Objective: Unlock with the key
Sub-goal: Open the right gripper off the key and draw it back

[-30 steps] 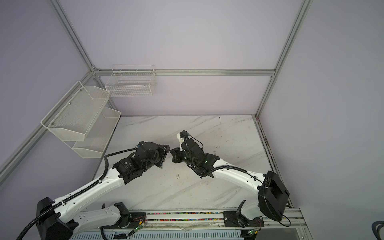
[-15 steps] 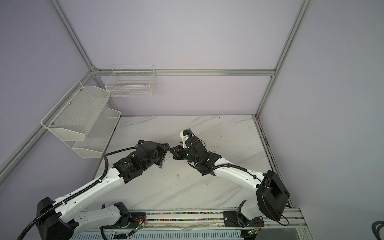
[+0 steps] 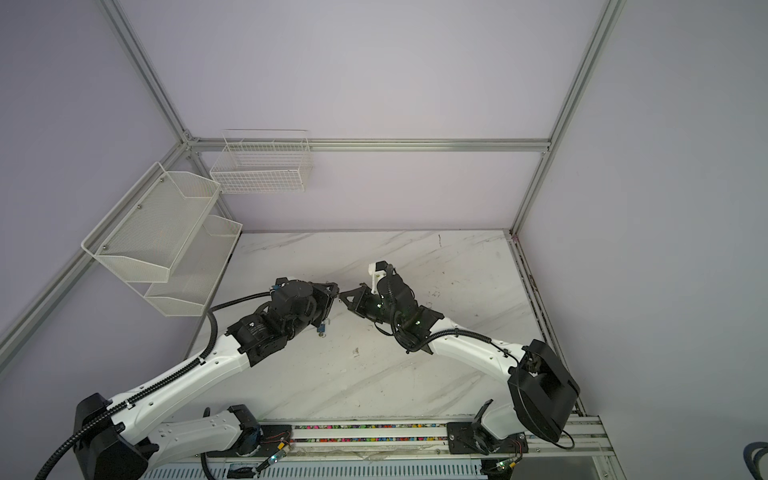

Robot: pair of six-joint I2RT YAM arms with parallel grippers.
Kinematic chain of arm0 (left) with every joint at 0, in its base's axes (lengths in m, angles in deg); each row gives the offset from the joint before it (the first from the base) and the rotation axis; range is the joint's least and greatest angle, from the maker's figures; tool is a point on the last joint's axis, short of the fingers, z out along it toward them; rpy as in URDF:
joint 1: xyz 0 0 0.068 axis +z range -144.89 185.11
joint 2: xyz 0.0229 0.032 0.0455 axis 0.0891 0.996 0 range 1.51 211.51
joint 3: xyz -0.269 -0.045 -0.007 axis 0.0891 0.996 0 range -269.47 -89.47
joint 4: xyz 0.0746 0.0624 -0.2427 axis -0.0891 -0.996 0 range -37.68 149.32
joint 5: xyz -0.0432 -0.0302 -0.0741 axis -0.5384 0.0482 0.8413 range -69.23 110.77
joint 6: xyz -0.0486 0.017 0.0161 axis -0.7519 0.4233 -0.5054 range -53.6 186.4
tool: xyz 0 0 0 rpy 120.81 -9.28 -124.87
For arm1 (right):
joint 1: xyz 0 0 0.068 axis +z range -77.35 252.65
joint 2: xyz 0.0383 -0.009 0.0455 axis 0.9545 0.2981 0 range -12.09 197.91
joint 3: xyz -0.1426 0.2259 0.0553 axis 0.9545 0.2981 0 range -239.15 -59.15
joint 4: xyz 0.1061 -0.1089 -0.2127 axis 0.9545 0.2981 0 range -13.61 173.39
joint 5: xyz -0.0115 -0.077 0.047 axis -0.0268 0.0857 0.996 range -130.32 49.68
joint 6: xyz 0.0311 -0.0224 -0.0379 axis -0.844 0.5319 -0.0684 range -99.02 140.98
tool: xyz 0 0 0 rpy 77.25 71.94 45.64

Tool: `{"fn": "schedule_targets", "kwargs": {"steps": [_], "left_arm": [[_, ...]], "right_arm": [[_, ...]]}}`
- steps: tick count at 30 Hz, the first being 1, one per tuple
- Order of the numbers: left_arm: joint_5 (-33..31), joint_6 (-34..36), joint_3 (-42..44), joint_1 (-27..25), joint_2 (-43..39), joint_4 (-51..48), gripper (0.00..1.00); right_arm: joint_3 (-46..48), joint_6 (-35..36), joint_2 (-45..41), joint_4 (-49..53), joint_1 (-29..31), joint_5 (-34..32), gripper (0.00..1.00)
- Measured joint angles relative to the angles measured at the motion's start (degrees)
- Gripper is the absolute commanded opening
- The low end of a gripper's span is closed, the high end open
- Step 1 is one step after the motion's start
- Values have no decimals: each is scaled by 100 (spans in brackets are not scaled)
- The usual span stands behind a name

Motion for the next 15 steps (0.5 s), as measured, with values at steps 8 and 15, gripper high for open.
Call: {"fn": "schedule_targets", "kwargs": {"steps": [8,15], "left_arm": [[4,0,0,0,2,31,0],[-15,24,0,-2,2,52,0]], "right_arm": [[162,-664,-15,-332,-59,153,0],[162,-748,-24,-337,-61,129,0]]}}
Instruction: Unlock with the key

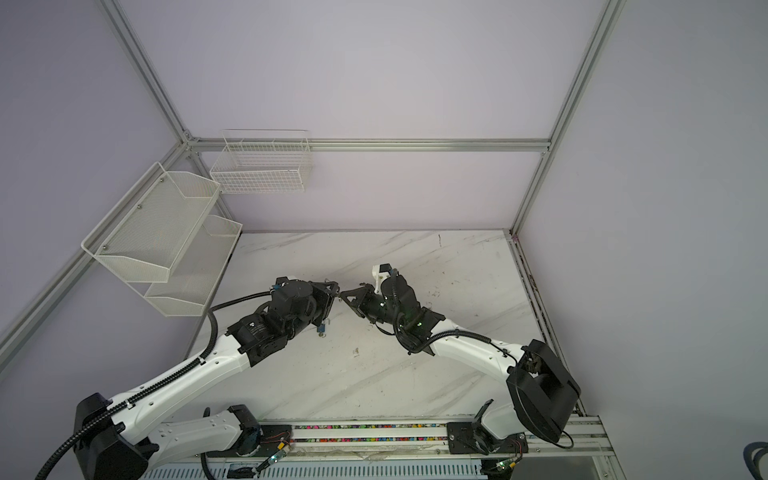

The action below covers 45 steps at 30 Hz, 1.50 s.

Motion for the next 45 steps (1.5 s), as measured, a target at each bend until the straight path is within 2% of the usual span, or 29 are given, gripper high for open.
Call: {"fn": "schedule_targets", "kwargs": {"steps": [6,11,19,23,27,31,34,40,45], "left_arm": [[9,149,0,-4,-2,4,0],[114,455,-17,-26,-2,-42,0],[146,1150,-20,-57,-160,-579,0],[127,1690,-87,-57,-363,-946,0],[111,2667,-238,-48,-597,-1158,0],[155,3989,-299,-46,-874,-1147,0],[278,4992,-297,-37,-994,-1008,0],[673,6999,302,-37,-1331,229,0],[846,8203,1062,-37,-1397,1200,0]], "right_arm": [[13,155,-42,50,13,-72,0],[37,485,-190,299,22,-236,10],[96,1191,-697,1058,46,-660,42],[96,1545,-1010,1379,37,-813,51],[13,2039,-1307,1735,-4,-848,55],[-337,2710,-1408,2162,-63,-772,64],[-640,3174,-1469,2498,-87,-728,66],[-1683,4022,-1038,3322,-122,-586,68],[-2424,4638,-483,4133,-122,-522,70]]}}
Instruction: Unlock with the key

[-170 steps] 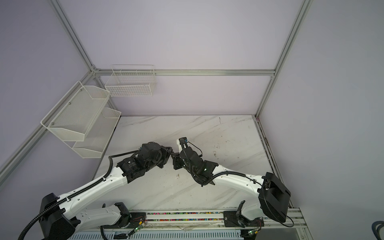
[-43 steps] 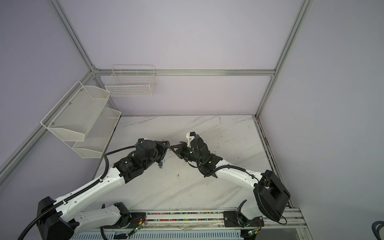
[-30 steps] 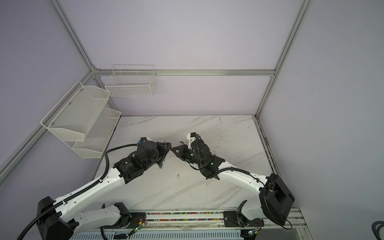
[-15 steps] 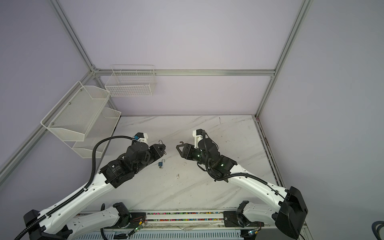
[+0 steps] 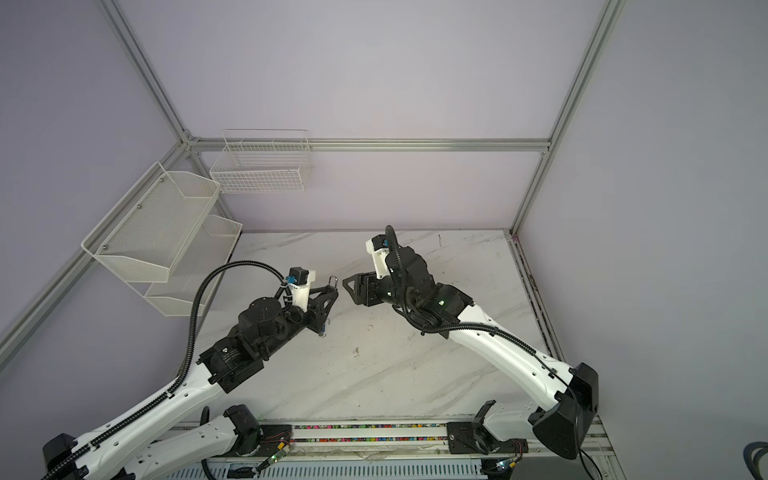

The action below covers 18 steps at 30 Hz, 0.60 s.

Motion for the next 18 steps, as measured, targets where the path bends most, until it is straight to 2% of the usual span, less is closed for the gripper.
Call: {"fn": "schedule_targets", "kwargs": {"steps": [2,9,14,18], "left_arm": [[26,302,251,0,0,367,0],[105,898,741,0,74,1427,0],[101,1045,754,0,184,1727,0],[105,1088,765,0,229,1735,0]], "right_arm": [[-240,168,149,295,0,-46,73],[-1204,579,737,1108,0,-339,73],[-2000,894,1405,1720,0,-442,72],[-2262,960,1731,2065,4,-636,72]]}}
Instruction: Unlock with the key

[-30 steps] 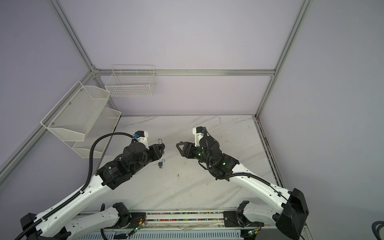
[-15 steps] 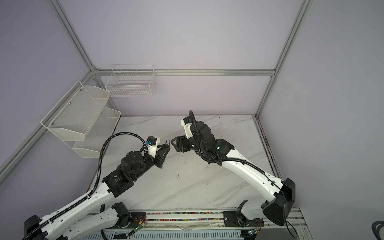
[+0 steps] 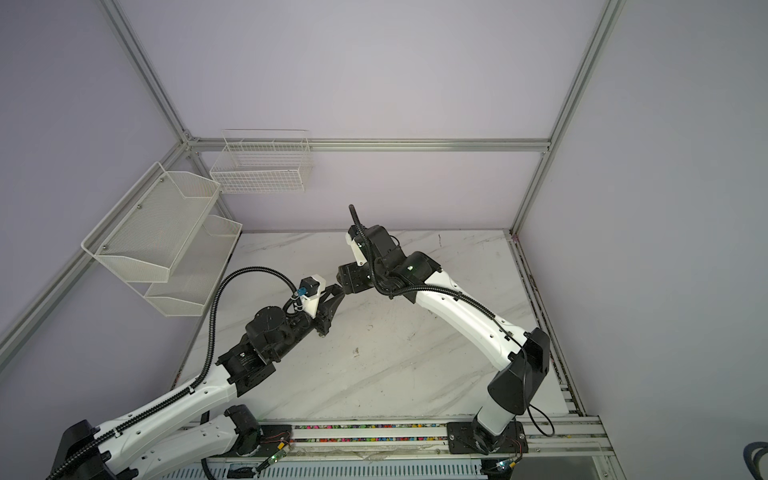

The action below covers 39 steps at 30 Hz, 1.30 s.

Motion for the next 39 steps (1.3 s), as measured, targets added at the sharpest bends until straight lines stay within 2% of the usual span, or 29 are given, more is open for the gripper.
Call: {"fn": "schedule_targets", "kwargs": {"steps": [11,25,39], "left_arm": [[-2,107,98,0,28,105,0],[4,162,149,0,-22,111,0],[0,142,225,0,-46,420,0]], "right_arm": [[-599,66,116,516,-4,-584,74],[-614,457,291,643,-31,-468,75],[-2,468,-153,691,-74,-356,77]]}}
